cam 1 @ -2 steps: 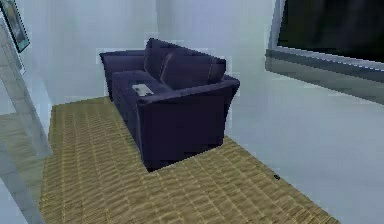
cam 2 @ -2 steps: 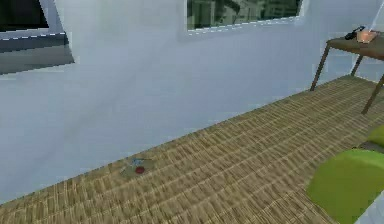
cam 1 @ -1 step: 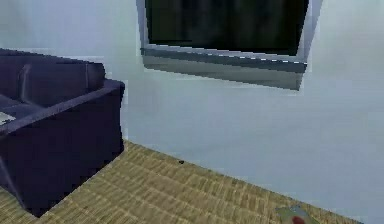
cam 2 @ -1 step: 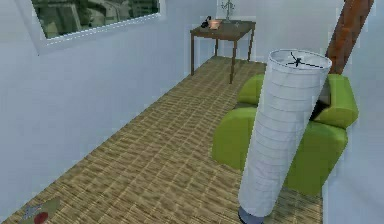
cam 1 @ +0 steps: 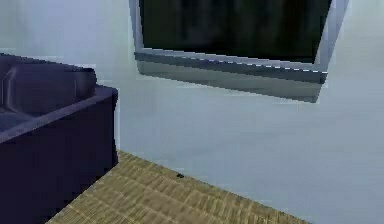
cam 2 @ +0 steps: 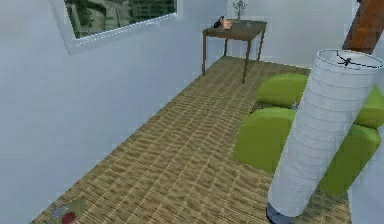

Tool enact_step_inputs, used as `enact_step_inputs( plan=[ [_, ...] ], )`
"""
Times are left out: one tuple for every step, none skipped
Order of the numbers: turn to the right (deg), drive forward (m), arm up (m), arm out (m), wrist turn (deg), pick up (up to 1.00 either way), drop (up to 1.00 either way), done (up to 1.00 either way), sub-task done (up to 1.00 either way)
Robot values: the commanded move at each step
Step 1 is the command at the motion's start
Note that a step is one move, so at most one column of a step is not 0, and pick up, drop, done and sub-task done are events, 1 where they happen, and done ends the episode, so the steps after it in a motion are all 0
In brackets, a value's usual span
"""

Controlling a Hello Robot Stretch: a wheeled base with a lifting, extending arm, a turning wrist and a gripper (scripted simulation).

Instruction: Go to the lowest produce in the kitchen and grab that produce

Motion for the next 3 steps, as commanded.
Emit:
enact_step_inputs(
  plan=[
    [-45.0,0.0,0.0,0.0,0.0,0.0,0.0,0.0,0.0],
    [-9.0,0.0,0.0,0.0,0.0,0.0,0.0,0.0,0.0],
    [0.0,0.95,0.0,0.0,0.0,0.0,0.0,0.0,0.0]
  ],
)
